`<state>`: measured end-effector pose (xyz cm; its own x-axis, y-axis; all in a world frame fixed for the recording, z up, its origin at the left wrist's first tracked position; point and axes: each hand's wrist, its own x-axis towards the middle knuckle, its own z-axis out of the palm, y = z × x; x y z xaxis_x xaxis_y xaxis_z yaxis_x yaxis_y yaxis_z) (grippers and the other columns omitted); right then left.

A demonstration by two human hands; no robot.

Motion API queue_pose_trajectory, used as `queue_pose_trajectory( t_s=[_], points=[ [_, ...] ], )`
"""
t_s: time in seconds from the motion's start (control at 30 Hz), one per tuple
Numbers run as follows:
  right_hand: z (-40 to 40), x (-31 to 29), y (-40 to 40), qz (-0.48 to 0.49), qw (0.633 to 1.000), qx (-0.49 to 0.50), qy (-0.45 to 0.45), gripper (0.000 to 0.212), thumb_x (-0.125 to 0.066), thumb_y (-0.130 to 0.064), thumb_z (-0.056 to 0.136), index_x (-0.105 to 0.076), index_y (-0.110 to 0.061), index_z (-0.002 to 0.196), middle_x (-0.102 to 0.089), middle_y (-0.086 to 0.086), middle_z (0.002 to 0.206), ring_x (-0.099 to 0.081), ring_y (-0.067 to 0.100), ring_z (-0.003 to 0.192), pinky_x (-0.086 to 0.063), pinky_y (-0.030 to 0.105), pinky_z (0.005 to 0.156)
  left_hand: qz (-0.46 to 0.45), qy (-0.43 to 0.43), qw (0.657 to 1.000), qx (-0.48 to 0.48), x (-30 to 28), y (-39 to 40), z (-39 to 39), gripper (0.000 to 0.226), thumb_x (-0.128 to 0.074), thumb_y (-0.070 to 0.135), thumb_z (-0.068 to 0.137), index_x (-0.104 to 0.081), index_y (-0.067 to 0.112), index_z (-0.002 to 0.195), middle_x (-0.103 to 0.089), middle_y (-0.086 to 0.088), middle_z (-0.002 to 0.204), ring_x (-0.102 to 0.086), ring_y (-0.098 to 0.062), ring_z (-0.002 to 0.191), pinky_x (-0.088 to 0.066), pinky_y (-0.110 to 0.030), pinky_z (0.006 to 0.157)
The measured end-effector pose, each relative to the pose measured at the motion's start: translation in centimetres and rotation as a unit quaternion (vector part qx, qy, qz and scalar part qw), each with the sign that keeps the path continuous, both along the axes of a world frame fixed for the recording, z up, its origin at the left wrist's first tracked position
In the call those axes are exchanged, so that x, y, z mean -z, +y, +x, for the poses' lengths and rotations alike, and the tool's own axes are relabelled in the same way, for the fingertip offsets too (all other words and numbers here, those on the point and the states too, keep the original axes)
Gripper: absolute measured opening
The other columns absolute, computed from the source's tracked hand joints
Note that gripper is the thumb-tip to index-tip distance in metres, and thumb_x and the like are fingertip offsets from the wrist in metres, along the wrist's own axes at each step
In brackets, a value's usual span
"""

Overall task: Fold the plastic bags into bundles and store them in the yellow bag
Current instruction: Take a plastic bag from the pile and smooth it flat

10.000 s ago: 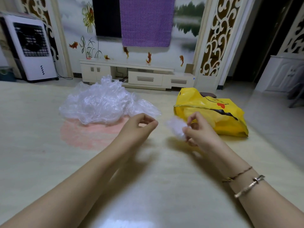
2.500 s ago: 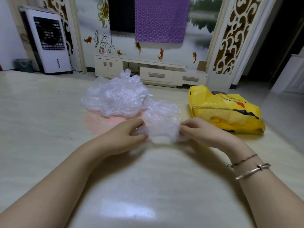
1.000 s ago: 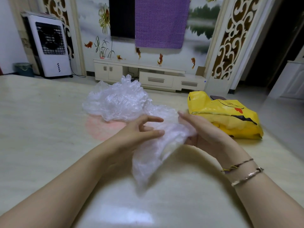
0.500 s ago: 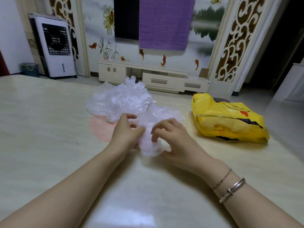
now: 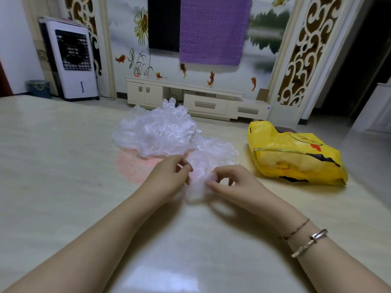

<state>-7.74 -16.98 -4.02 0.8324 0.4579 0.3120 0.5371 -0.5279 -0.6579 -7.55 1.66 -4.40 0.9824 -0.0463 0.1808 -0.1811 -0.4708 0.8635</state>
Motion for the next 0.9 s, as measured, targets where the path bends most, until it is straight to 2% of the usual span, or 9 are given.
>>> queue_pose_trajectory(
  t_s=[0.13, 0.2, 0.33, 0.47, 0.53, 0.6, 0.73, 0.87, 0.9],
  points=[
    [1.3, 0.5, 0.7, 0.115, 0.988, 0.076, 0.065, 0.022, -0.066, -0.016, 0.089, -0.063, -0.007, 0.07, -0.06, 0.0, 0.064, -0.049, 0.005, 0.057, -0.039, 0.017, 0.057, -0.016, 0.047, 0.998, -0.023, 0.1, -0.4, 0.5, 0.038, -0.039, 0.05, 0.098, -0.058, 0.018, 0.091, -0.06, 0.001, 0.083, -0.057, -0.017, 0.075, -0.047, -0.033, 0.08],
    [2.3, 1.1, 0.9, 0.106, 0.982, 0.139, 0.071, 0.023, -0.07, -0.021, 0.086, -0.061, -0.01, 0.068, -0.061, 0.001, 0.062, -0.051, 0.011, 0.056, -0.04, 0.024, 0.056, -0.006, 0.059, 0.998, -0.029, 0.1, -0.5, 0.5, 0.045, -0.044, 0.061, 0.092, -0.057, 0.018, 0.101, -0.061, 0.0, 0.091, -0.057, -0.016, 0.081, -0.046, -0.031, 0.077],
    [3.2, 1.8, 0.9, 0.043, 0.972, 0.23, 0.034, 0.03, -0.075, -0.024, 0.077, -0.046, -0.019, 0.069, -0.053, -0.003, 0.062, -0.051, 0.018, 0.059, -0.035, 0.028, 0.055, 0.061, 0.049, 0.996, -0.03, 0.5, -0.5, 0.3, 0.03, -0.064, 0.032, 0.088, -0.051, 0.019, 0.112, -0.063, 0.002, 0.082, -0.054, -0.007, 0.064, -0.035, -0.02, 0.053],
    [2.1, 0.8, 0.9, 0.099, 0.982, 0.16, -0.033, 0.026, -0.07, -0.009, 0.078, -0.046, -0.019, 0.075, -0.052, -0.006, 0.069, -0.046, 0.009, 0.063, -0.035, 0.021, 0.061, 0.054, 0.046, 0.997, -0.039, 0.4, -0.5, 0.4, 0.034, -0.063, 0.019, 0.086, -0.049, 0.017, 0.116, -0.065, 0.002, 0.08, -0.054, -0.007, 0.06, -0.034, -0.022, 0.052],
    [1.0, 0.3, 0.9, 0.071, 0.991, 0.093, -0.059, 0.016, -0.064, -0.011, 0.079, -0.053, -0.02, 0.085, -0.057, -0.012, 0.086, -0.05, 0.005, 0.08, -0.035, 0.011, 0.07, 0.05, 0.047, 0.997, -0.04, 0.3, -0.6, 0.3, 0.034, -0.064, 0.019, 0.086, -0.048, 0.018, 0.116, -0.065, 0.001, 0.082, -0.054, -0.006, 0.061, -0.034, -0.021, 0.051],
    [0.1, 0.4, 0.8, 0.009, 0.997, 0.049, -0.051, 0.019, -0.061, -0.023, 0.08, -0.057, -0.028, 0.098, -0.056, -0.018, 0.101, -0.048, 0.004, 0.101, -0.033, 0.008, 0.082, 0.046, 0.047, 0.997, -0.042, 0.4, -0.5, 0.3, 0.036, -0.064, 0.018, 0.085, -0.047, 0.018, 0.117, -0.065, 0.002, 0.082, -0.054, -0.006, 0.063, -0.034, -0.021, 0.051],
    [0.1, 1.1, 0.5, -0.133, 0.989, 0.032, -0.061, 0.046, -0.053, -0.055, 0.072, -0.054, -0.034, 0.113, -0.051, -0.019, 0.112, -0.042, 0.006, 0.109, -0.037, 0.027, 0.097, -0.004, 0.07, 0.997, -0.031, -0.1, -0.2, 0.4, 0.041, -0.067, 0.017, 0.084, -0.049, 0.018, 0.121, -0.068, -0.001, 0.084, -0.056, -0.01, 0.06, -0.04, -0.023, 0.057],
    [0.1, 1.1, 0.9, -0.132, 0.988, 0.026, -0.069, 0.034, -0.053, -0.035, 0.075, -0.055, -0.03, 0.108, -0.055, -0.015, 0.108, -0.046, 0.009, 0.103, -0.04, 0.032, 0.093, -0.075, 0.117, 0.99, -0.003, -1.1, 0.5, 0.1, 0.039, -0.072, 0.019, 0.082, -0.057, 0.022, 0.118, -0.061, 0.009, 0.059, -0.056, -0.011, 0.06, -0.039, -0.024, 0.058],
    [0.1, 1.0, 1.0, -0.13, 0.988, 0.025, -0.075, 0.032, -0.051, -0.03, 0.074, -0.055, -0.028, 0.105, -0.056, -0.013, 0.105, -0.046, 0.01, 0.1, -0.04, 0.031, 0.09, -0.08, 0.119, 0.99, 0.007, -1.3, 0.7, -0.1, 0.039, -0.073, 0.021, 0.082, -0.059, 0.022, 0.118, -0.06, 0.008, 0.06, -0.055, -0.011, 0.062, -0.038, -0.024, 0.058]
  ],
)
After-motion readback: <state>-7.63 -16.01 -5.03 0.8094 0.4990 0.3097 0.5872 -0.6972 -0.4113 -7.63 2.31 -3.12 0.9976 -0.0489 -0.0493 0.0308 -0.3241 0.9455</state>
